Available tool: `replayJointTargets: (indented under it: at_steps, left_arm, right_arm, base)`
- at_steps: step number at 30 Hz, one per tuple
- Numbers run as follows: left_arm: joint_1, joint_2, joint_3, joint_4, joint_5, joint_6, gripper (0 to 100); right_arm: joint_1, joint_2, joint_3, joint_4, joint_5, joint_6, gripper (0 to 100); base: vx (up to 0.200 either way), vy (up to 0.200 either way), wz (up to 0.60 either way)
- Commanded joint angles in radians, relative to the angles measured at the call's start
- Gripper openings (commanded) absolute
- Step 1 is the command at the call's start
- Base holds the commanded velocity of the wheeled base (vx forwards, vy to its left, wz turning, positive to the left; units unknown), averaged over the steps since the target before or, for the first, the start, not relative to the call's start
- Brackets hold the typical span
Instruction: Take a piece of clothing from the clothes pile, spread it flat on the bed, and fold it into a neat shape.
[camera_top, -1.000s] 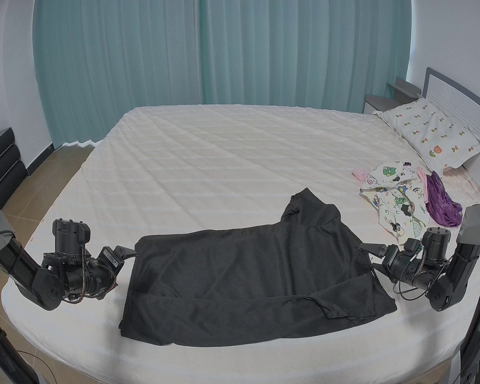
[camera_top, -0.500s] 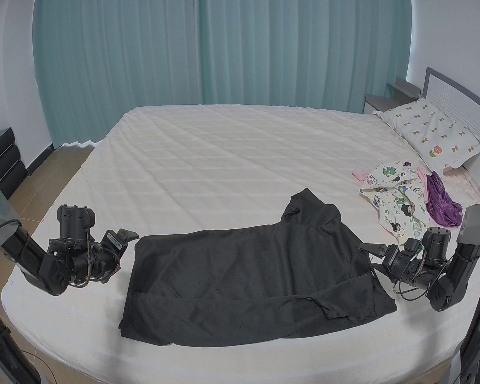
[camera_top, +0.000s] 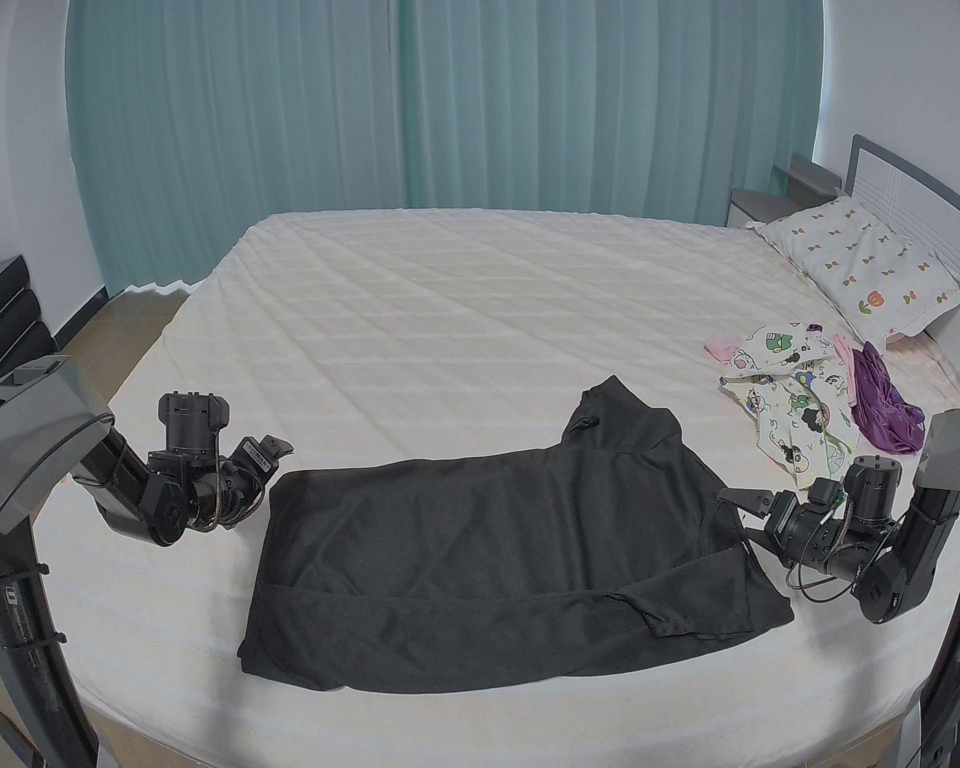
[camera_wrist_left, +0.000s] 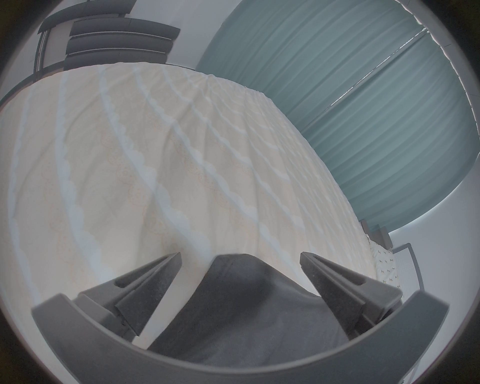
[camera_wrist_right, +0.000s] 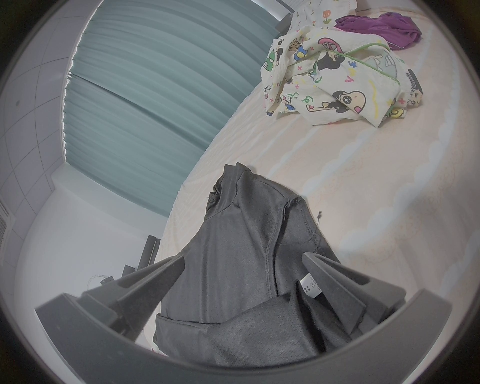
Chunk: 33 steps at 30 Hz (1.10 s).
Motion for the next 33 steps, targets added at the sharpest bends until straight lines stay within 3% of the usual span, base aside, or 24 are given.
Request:
replayJointTargets:
  at_steps: [1,16,17,33]
  left_arm:
    - [0.009,0.074,-0.046,0.002,0.001,0.002,100]
    - [-0.003,0.103,-0.100,0.006,-0.010,-0.005,100]
    - [-0.003,0.105,-0.100,0.006,-0.010,-0.005,0]
    - [0.011,0.117,-0.131,-0.004,0.033,-0.006,0]
  right_arm:
    - [0.000,0.004,0.000,-0.001,0.000,0.000,100]
    - [0.000,0.009,-0.001,-0.001,0.000,0.000,100]
    - [0.000,0.009,-0.001,-0.001,0.000,0.000,100]
    - [0.000,0.013,-0.001,-0.001,0.000,0.000,100]
  base:
    - [0.000,0.000,0.00]
    - [0.000,0.000,0.00]
    - [0.000,0.000,0.00]
    - [0.000,0.000,0.00]
